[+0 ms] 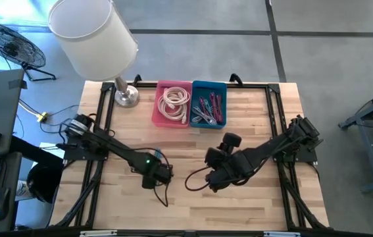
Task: Pick & Place USB Port
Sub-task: Put the blue charger cable into the blue bin
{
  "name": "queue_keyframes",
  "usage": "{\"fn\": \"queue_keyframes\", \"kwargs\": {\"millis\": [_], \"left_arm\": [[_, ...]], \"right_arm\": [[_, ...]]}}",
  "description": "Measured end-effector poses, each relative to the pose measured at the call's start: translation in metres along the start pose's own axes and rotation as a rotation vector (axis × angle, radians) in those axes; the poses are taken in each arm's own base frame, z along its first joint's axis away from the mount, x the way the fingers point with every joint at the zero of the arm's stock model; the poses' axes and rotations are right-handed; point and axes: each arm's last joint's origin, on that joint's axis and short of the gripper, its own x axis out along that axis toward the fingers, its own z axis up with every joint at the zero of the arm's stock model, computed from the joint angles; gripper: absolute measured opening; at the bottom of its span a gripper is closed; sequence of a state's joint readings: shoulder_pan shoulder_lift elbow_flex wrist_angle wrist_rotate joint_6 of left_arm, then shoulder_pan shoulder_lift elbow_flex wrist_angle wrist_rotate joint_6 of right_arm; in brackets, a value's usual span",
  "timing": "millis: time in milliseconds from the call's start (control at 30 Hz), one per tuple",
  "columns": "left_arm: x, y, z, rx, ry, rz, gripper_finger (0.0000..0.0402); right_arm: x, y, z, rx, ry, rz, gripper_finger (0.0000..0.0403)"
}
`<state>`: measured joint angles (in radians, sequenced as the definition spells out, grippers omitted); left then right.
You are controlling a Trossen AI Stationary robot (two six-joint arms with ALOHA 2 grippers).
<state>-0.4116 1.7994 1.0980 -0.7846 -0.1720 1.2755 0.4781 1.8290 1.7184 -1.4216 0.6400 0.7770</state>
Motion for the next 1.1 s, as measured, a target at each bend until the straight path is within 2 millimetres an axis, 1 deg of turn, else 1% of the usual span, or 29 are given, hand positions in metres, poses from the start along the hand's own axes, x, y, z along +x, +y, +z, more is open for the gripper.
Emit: {"fn": "queue_keyframes", "kwargs": {"millis": [100,167,200,267,333,367,400,433,533,600,667,733,833,900,1000,1100], "left_arm": [[0.005,0.004,-0.003,-0.011,0.009,0.003,0.0289],[0.009,0.004,-0.005,-0.022,0.016,-0.007,0.0268],[0.011,0.005,-0.007,-0.030,0.019,-0.015,0.0248],[0.014,0.006,-0.008,-0.049,0.022,-0.019,0.0191],[0.015,0.007,-0.009,-0.058,0.039,-0.005,0.0108],[0.015,0.008,-0.009,-0.060,0.050,0.008,0.0060],[0.015,0.009,-0.009,-0.067,0.058,0.017,0.0033],[0.015,0.009,-0.009,-0.082,0.068,0.026,0.0025],[0.010,0.012,-0.010,-0.144,0.118,0.054,0.0021],[0.005,0.015,-0.011,-0.194,0.186,0.063,0.0015],[-0.008,0.016,-0.013,-0.249,0.266,0.072,0.0015],[-0.029,0.021,-0.011,-0.290,0.318,0.129,0.0015],[-0.060,0.021,-0.006,-0.364,0.328,0.178,0.0015],[-0.084,0.021,-0.002,-0.440,0.279,0.260,0.0015],[-0.121,0.008,0.004,-0.490,0.225,0.373,0.0015],[-0.158,-0.007,0.010,-0.552,0.139,0.549,0.0015]], "right_arm": [[0.000,0.000,0.001,0.005,-0.004,0.003,0.0165],[0.000,0.001,0.001,0.008,-0.007,0.007,0.0165],[0.000,0.001,0.001,0.009,-0.008,0.007,0.0165],[0.000,0.001,0.001,0.010,-0.010,0.010,0.0165],[0.000,0.002,0.001,0.013,-0.013,0.013,0.0165],[0.000,0.001,0.001,0.013,-0.013,0.013,0.0165],[0.000,0.002,0.001,0.013,-0.013,0.013,0.0165],[0.000,0.002,0.001,0.014,-0.014,0.013,0.0165],[0.000,0.002,0.002,0.014,-0.015,0.012,0.0165],[0.000,0.002,0.002,0.014,-0.015,0.012,0.0165],[0.000,0.001,0.001,0.012,-0.015,0.010,0.0165],[0.000,0.001,0.001,-0.005,-0.013,0.007,0.0165],[0.000,0.001,0.001,-0.020,-0.014,0.005,0.0165],[0.000,0.001,0.001,-0.030,-0.013,0.005,0.0165],[-0.001,0.002,0.000,-0.057,-0.014,0.004,0.0165],[-0.002,0.003,-0.001,-0.086,-0.022,0.002,0.0165]]}}
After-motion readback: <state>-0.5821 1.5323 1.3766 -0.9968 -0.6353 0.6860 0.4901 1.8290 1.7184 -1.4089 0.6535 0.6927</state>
